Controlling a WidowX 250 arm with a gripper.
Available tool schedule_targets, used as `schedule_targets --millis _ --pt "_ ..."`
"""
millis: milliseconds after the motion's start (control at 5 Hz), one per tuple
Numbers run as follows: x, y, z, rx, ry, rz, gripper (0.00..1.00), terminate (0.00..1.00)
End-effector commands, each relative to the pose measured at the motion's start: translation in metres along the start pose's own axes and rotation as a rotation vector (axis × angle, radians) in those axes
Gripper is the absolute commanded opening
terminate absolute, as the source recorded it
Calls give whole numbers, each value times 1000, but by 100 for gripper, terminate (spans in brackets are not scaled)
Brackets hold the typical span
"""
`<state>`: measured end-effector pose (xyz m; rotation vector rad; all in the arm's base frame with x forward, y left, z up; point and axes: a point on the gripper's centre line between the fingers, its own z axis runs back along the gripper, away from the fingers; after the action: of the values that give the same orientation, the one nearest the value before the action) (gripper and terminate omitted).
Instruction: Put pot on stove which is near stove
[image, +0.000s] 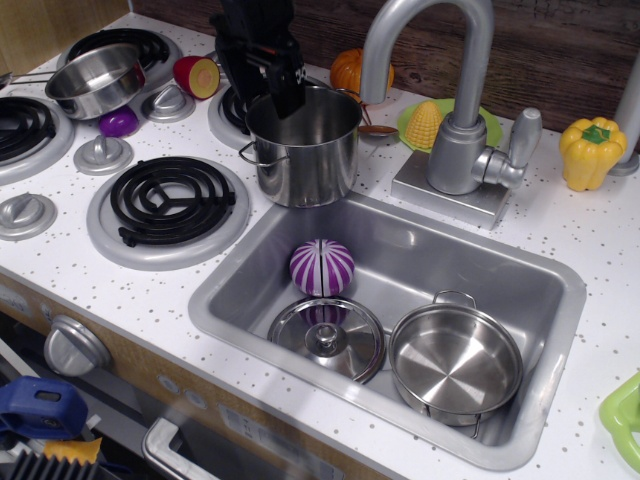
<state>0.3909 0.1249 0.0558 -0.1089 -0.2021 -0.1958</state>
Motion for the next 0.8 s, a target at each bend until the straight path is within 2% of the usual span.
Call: schedule_targets --millis 0,200,600 --pt "-1 -1 3 -7 -43 13 100 0" --pt "-2 -4 -2 -2 -45 40 0 0" --pt "0 -2 6 -20 -22 32 0 0"
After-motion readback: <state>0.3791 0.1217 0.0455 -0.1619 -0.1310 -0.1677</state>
